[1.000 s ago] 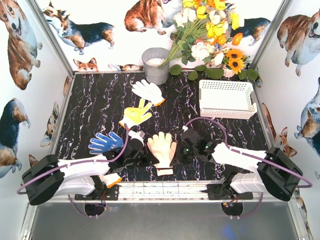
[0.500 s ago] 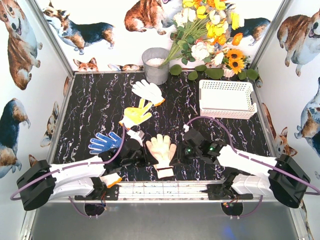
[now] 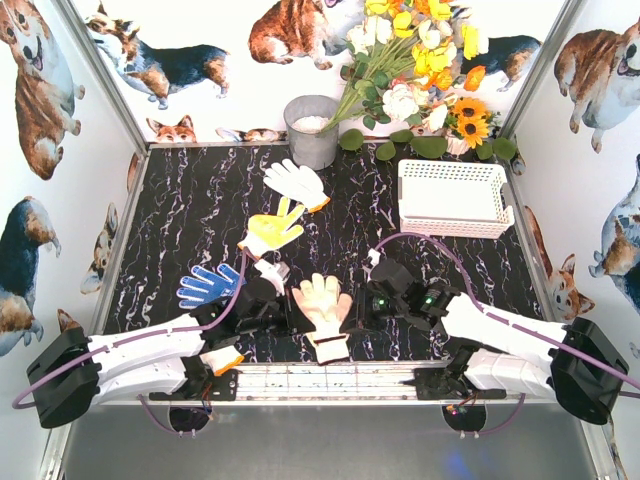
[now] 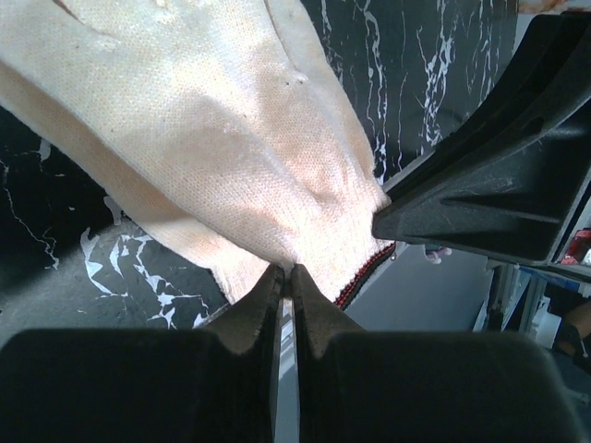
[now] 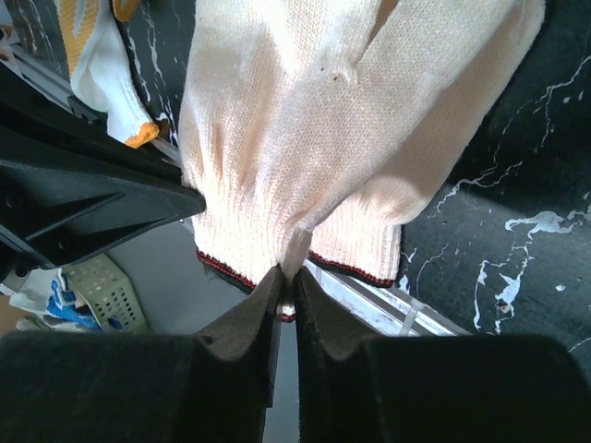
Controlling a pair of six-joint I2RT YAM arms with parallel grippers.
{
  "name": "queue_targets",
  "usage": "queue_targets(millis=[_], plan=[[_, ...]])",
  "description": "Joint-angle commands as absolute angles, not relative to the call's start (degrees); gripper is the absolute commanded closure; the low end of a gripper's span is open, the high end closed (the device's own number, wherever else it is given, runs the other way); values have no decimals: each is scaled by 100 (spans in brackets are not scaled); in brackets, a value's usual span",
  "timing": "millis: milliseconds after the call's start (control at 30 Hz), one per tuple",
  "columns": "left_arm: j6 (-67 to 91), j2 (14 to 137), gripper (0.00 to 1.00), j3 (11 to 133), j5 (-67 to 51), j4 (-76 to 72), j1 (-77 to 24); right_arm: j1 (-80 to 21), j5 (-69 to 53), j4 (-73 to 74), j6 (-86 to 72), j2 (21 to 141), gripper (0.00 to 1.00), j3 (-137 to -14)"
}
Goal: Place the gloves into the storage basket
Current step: Adjust the glove at the center of the board.
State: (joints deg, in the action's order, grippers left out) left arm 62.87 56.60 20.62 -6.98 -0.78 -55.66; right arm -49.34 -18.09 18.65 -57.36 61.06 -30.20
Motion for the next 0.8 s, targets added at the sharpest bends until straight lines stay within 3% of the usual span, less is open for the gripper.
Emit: queue_targets(millis=[0, 767], plan=[[6036, 5635, 100, 2180, -1077, 11, -5598, -5039, -1898, 1970, -5701, 5969, 88, -2991], [5862, 6780, 100, 2047, -2057, -535, -5764, -5395, -2325, 1958, -5444, 7039, 87, -2937]])
